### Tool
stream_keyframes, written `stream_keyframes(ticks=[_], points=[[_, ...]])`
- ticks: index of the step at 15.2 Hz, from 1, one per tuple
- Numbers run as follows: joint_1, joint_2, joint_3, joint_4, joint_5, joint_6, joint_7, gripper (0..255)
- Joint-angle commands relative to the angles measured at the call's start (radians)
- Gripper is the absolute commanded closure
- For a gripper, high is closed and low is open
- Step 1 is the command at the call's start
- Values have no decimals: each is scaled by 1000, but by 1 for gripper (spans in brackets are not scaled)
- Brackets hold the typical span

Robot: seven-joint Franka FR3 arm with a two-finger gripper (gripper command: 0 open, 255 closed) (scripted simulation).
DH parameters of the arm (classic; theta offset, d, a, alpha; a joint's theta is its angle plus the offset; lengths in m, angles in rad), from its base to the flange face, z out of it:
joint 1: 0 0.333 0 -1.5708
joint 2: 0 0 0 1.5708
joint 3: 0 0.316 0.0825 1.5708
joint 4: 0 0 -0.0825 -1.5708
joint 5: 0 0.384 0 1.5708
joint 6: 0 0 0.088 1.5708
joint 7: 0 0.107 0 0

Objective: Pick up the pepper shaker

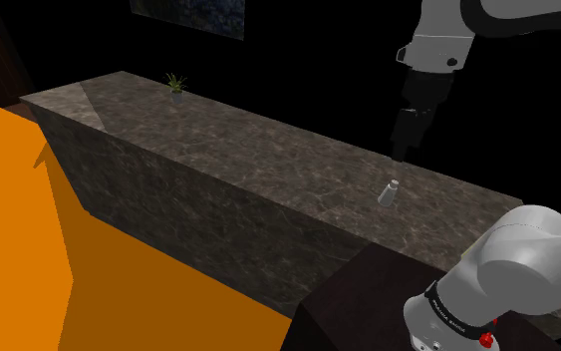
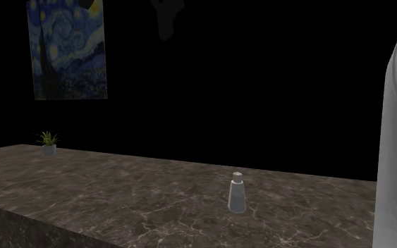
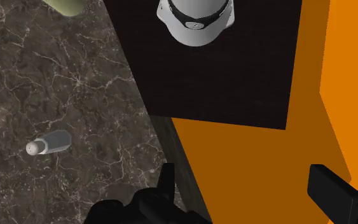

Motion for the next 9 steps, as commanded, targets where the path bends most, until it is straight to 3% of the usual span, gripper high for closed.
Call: stream_keyframes(ticks=[1, 9], points=[[0, 0, 0, 0, 0, 0, 0, 0], [-67, -38, -149, -200, -119, 222, -153, 0]])
